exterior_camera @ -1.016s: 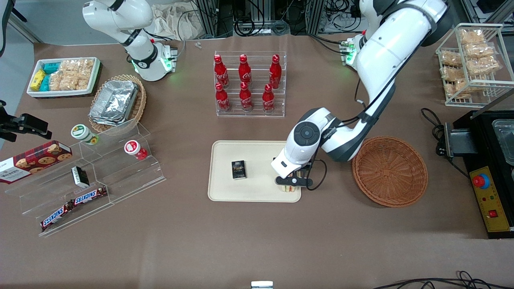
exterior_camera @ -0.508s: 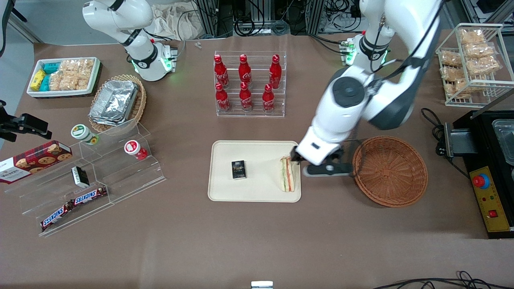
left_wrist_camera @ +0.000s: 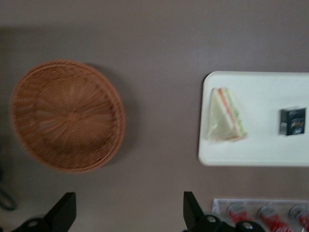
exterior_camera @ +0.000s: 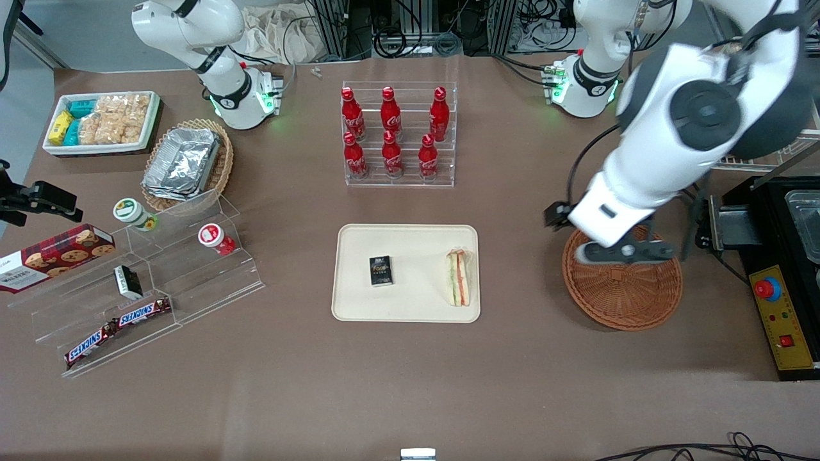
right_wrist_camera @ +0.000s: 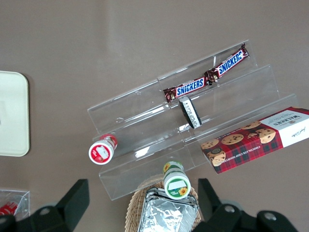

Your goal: Place sandwich from basket to tray

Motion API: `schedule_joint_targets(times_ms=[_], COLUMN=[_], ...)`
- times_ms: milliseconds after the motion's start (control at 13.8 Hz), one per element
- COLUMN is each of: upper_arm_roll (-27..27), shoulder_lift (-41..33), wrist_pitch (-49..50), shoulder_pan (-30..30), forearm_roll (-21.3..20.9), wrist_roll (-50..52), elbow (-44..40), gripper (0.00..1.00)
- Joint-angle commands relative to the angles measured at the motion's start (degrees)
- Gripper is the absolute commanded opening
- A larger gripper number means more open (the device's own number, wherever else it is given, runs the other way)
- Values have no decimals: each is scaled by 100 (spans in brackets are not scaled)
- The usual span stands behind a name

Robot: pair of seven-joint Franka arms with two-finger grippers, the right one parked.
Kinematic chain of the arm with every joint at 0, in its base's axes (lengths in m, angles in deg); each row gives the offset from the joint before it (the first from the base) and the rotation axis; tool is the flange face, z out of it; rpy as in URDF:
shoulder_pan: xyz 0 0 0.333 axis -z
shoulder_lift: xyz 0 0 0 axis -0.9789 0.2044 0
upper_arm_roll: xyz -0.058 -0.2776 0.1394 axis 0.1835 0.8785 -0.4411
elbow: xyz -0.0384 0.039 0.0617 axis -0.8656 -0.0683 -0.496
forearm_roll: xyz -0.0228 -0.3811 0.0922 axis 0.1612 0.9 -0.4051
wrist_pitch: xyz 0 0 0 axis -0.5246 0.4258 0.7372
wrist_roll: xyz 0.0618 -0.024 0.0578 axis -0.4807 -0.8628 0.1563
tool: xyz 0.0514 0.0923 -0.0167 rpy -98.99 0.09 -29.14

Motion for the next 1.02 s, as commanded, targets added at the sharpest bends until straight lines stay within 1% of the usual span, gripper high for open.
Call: schedule_joint_targets(times_ms=[0,145,290,363,435,581,798,944], upper_arm_roll=[-435,-716,-805,-753,-570,-481,-121,-32], shoulder_lift=[-478,-751,-1006,-1068,-1138,-1270,-1569,-1474], wrist_pitch=[561,878,1071,1159,1204,1344,1406,1389], shoulder_pan=[21,21,21,-301,-513,-769,-1270,-1298], forearm_roll=[148,148,148,166,253,280,245,157], wrist_roll=[-500,-694,-712,-712,-721,-834,-880,-704], elbow=[69,95,131,131,131,139,447,368], gripper=[100,100,100,100,100,100,100,100])
